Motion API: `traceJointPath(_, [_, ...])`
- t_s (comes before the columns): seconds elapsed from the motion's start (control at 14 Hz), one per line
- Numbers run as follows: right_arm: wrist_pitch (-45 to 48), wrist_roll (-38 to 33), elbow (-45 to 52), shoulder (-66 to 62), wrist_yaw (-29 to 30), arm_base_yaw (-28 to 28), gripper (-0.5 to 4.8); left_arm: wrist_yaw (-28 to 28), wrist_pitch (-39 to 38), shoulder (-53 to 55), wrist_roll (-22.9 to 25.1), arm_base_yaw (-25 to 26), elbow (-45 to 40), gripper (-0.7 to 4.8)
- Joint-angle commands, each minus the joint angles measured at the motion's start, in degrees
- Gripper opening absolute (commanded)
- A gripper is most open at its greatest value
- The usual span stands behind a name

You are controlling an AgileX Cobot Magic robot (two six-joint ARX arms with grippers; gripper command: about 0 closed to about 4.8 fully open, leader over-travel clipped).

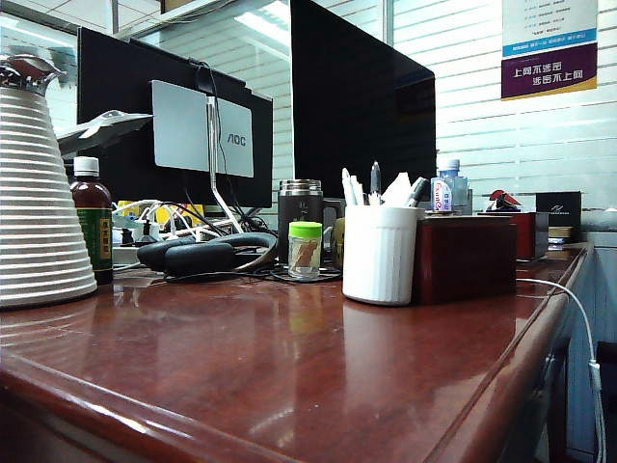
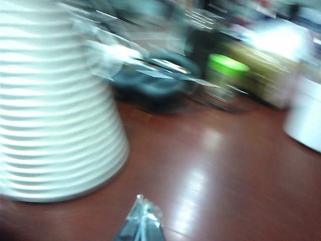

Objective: Pick up all the pens on the desk and put them into the pen holder one by one.

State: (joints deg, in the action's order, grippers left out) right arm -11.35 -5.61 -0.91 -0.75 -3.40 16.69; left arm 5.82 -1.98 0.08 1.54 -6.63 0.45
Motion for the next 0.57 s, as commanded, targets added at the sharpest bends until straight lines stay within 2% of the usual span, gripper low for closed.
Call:
traceJointPath(0.07, [1.29,1.14,0.15,0.59,1.01,-8.90,-0.01,0.39,1.27,0.04,0.17,2.58,-0.04,-0.04])
traceJointPath(0.21, [2.80,4.48,0.17,0.61,8.57,-15.65,-0.01,0.66,1.20,0.04,0.15,3.04,-0.04,-0.04])
traceJointPath(0.36, [6.49,4.55,0.17,0.61,7.02,-15.56,-0.01,0.66,1.20,0.04,0.15,3.28,-0.04,-0.04])
traceJointPath(0.57, [6.47,4.55,0.17,0.61,7.39,-15.56,-0.01,0.61,1.20,0.04,0.13,3.28,-0.04,-0.04])
